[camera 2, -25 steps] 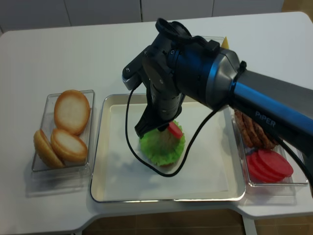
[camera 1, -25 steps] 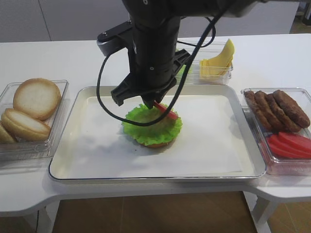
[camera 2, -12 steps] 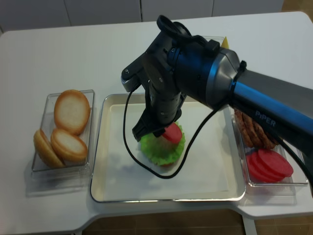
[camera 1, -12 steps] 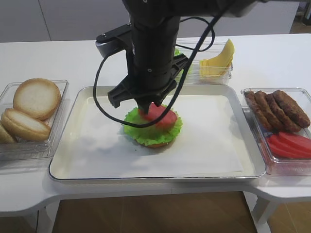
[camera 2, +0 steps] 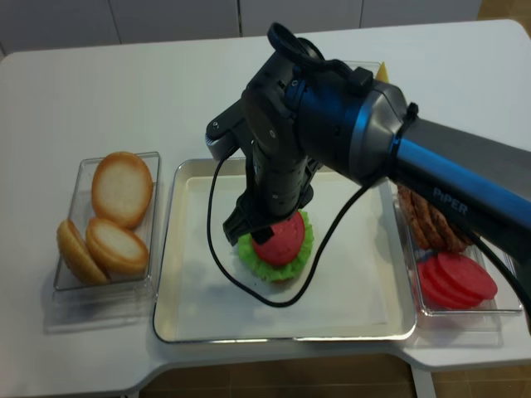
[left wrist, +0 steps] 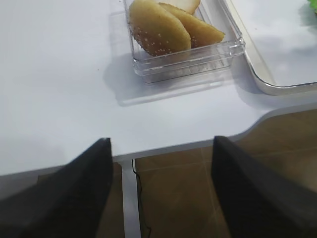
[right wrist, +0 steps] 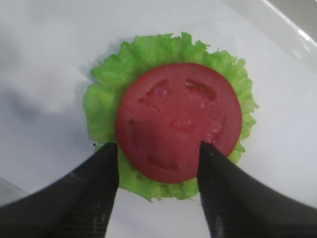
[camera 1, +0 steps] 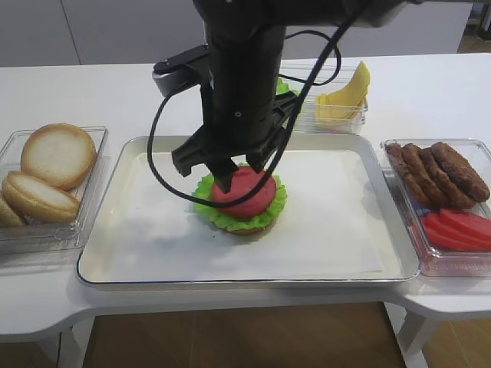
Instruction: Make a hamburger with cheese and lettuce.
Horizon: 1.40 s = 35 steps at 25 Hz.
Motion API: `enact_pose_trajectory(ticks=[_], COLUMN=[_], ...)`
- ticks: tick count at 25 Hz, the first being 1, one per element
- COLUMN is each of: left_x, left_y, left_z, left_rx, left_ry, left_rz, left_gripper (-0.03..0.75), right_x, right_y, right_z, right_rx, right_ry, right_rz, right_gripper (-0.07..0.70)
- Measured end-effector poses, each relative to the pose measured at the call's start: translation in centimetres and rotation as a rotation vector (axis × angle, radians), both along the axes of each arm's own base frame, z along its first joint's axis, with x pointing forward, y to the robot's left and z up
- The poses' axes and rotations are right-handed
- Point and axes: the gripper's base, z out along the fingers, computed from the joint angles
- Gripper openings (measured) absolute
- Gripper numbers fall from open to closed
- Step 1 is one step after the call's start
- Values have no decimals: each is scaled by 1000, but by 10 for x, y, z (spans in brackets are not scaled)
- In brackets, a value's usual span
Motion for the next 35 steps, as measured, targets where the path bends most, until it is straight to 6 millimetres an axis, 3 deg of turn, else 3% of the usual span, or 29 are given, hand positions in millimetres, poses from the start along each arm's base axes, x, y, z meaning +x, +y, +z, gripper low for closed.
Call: enact_pose_trajectory(ticks=[8,12,18,24,29,35], left_x=[0,0,0,0,0,0], left_y=[0,0,0,0,0,0], left_z=[0,0,0,0,0,0], left_rx=[0,0,0,0,0,0], left_ry=[0,0,0,0,0,0], left_rz=[0,0,0,0,0,0], left_gripper=[468,468,468,468,468,468], right_x=[-2,15,47,55,42,5], right_y=[-5,-27,-95,-165,-218,-254], right_z=[0,8,36,67,70,66], right_rx=[-27,73,164,195,187,183], right_ry=[46,107,107,40,41,47], right_rz=[75,-9,-200,-348,-474,-573], right_gripper=[403,403,403,403,403,403])
